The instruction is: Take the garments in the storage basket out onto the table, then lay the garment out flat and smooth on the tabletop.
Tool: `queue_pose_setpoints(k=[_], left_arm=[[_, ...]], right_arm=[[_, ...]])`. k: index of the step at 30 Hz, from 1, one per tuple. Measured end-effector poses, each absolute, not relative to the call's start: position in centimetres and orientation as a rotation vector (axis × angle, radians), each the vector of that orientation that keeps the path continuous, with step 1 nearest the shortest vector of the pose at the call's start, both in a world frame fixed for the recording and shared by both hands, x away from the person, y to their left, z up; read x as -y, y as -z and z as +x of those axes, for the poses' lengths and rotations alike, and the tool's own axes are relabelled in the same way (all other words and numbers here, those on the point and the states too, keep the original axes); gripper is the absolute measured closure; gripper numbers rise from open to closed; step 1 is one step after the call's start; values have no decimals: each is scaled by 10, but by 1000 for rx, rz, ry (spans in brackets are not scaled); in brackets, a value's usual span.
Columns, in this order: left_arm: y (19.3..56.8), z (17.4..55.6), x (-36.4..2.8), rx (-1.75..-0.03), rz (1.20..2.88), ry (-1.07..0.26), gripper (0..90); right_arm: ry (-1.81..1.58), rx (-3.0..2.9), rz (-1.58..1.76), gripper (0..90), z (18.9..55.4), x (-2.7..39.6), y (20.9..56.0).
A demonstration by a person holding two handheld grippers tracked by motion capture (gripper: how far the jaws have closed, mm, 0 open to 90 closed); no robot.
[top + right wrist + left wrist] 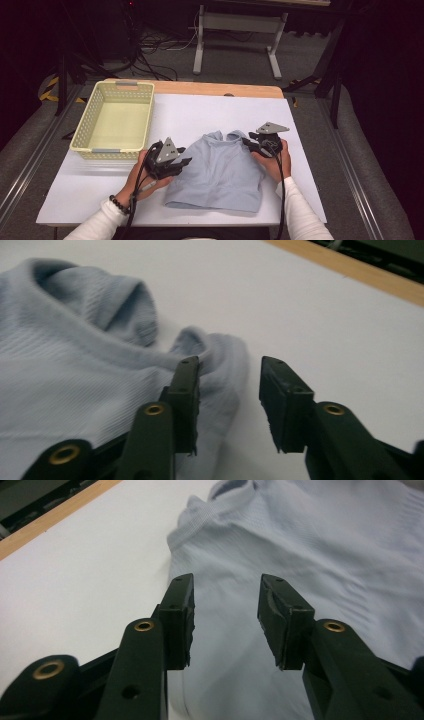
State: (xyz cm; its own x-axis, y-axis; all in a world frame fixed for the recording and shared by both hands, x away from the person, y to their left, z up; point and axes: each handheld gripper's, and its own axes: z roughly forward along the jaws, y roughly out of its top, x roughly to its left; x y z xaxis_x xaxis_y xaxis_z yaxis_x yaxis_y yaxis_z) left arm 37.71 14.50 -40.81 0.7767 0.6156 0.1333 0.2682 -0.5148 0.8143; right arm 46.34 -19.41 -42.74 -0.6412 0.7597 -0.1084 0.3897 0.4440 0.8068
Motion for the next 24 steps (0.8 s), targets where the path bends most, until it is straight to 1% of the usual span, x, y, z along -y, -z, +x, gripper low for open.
queue_pose_setpoints(k=[5,8,10,13,14,17,19,20,21,23,24], left_arm=[[413,411,-129,-731,2120,-540,542],[423,429,-121,-775,2161,-536,486],[430,437,-116,-791,2187,-515,444],[440,448,-110,-822,2225,-499,423],[443,450,-109,-823,2239,-467,422],[448,454,-107,-838,2265,-461,422],[452,456,-106,-850,2278,-418,469],[453,456,-106,-842,2290,-393,513],[453,456,-107,-843,2281,-353,575],[453,456,-108,-852,2276,-307,648],[452,456,-108,-846,2288,-311,689]], right_arm=[[-1141,-2206,1034,518,478,193,421],[-1110,-2261,1030,477,481,184,427],[-1075,-2306,1023,413,483,179,432],[-983,-2357,1002,396,485,173,439],[-977,-2371,1013,396,487,172,441],[-982,-2379,1035,390,490,173,445],[-984,-2392,1045,391,491,174,448],[-986,-2400,1058,401,492,174,449],[-995,-2414,1064,420,492,173,451],[-1012,-2433,1070,454,493,173,453],[-1024,-2437,1063,505,494,173,453]])
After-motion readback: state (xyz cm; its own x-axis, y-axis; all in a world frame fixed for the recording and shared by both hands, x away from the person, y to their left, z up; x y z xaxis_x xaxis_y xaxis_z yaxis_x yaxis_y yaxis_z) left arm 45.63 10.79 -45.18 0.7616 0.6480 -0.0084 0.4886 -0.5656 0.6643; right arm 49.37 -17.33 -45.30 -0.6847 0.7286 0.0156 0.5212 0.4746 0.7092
